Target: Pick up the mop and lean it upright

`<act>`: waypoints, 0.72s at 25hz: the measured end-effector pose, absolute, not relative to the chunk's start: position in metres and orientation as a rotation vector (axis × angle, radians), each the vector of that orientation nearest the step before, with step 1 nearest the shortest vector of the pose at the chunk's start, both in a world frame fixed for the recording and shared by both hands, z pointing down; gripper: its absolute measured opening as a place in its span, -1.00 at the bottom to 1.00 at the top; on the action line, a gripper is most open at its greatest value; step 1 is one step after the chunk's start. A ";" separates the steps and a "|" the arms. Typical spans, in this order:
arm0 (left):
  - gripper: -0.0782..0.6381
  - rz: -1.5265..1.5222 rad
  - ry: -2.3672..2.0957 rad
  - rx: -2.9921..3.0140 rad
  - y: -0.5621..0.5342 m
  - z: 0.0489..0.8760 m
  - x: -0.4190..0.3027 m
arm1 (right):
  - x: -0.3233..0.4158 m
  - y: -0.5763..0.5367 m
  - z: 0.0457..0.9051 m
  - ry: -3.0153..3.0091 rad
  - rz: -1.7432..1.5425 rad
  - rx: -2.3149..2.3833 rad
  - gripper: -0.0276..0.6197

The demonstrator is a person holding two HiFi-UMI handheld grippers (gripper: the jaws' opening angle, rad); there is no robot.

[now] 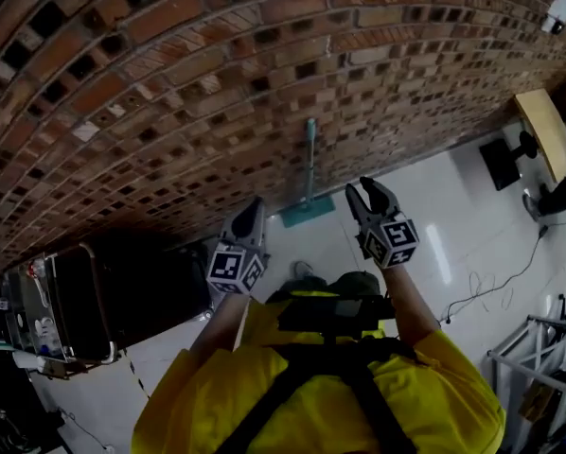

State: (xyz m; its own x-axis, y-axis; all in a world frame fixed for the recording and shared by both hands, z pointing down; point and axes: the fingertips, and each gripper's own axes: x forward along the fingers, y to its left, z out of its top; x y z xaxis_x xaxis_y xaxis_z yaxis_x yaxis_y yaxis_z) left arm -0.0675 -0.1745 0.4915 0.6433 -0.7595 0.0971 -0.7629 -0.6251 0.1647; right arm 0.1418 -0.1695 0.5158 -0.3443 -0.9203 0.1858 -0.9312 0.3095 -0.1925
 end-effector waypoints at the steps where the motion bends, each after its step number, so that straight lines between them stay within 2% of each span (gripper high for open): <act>1: -0.78 0.009 -1.246 2.647 -0.187 0.491 -0.062 | 0.139 -0.190 0.527 -2.504 0.420 1.757 -0.45; 6: -0.78 -0.051 -1.277 2.622 -0.209 0.477 -0.056 | 0.125 -0.297 0.595 -2.453 0.491 1.706 -0.45; 8: -0.78 -0.042 -1.335 2.579 -0.213 0.481 -0.065 | 0.124 -0.337 0.623 -2.430 0.533 1.684 -0.30; 12: -0.78 -0.040 -1.440 2.493 -0.210 0.492 -0.084 | 0.120 -0.386 0.666 -2.362 0.587 1.669 -0.29; 18: -0.78 -0.029 -1.572 2.423 -0.224 0.498 -0.115 | 0.112 -0.408 0.680 -2.242 0.548 1.818 -0.45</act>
